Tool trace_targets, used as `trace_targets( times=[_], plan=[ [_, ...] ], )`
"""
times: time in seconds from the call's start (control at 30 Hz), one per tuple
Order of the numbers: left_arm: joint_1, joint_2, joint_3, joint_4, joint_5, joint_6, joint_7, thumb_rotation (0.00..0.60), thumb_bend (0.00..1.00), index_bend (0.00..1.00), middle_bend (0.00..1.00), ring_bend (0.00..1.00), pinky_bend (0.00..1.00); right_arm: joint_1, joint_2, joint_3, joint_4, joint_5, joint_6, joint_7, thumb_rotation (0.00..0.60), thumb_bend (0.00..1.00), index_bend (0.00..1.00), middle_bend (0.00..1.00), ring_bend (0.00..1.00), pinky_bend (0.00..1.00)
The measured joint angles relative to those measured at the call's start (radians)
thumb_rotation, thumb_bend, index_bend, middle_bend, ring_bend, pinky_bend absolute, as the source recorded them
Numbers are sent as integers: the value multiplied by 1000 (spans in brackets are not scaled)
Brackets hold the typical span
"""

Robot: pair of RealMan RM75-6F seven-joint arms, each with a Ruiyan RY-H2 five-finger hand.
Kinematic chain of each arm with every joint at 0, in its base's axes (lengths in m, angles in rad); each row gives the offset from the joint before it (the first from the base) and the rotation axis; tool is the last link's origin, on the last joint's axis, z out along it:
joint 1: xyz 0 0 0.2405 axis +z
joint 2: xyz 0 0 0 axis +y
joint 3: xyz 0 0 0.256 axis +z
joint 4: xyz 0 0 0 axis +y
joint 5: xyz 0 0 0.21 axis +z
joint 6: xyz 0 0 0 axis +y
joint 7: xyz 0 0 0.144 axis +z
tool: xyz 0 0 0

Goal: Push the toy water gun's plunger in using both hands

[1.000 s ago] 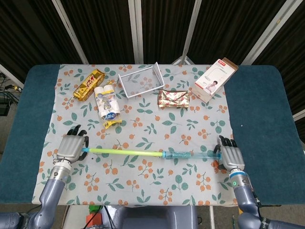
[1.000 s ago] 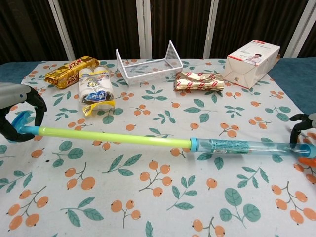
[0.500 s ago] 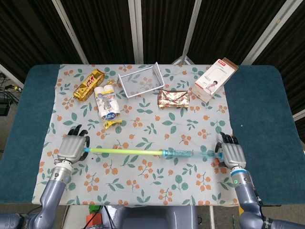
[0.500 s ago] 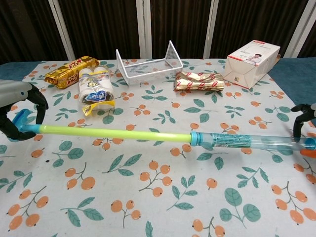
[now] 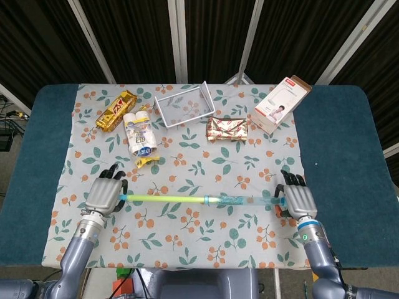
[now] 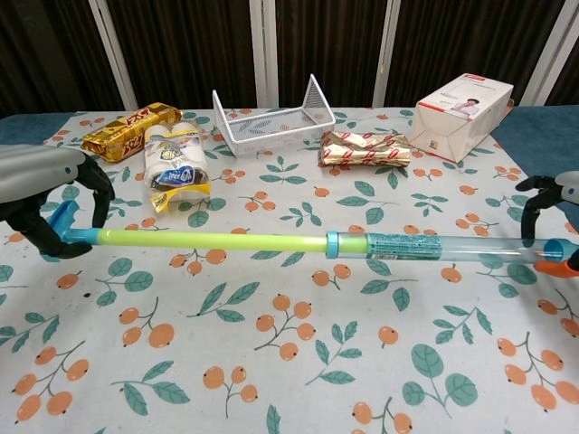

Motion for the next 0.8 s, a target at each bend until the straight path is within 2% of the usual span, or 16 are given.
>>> trace_targets(
  times=[0.53, 0.8],
  plan=[
    [-45, -85, -44, -38, -29, 44, 71, 600, 496, 615, 215, 53, 163, 20, -3, -3, -91, -8, 42, -38, 600, 378, 614, 18, 0, 0],
    [-63, -123, -49, -43, -41, 62, 102, 600, 497, 615, 215, 53, 163, 28, -1, -7, -143, -31, 62, -55, 600, 380, 623, 18, 0, 0]
  ],
)
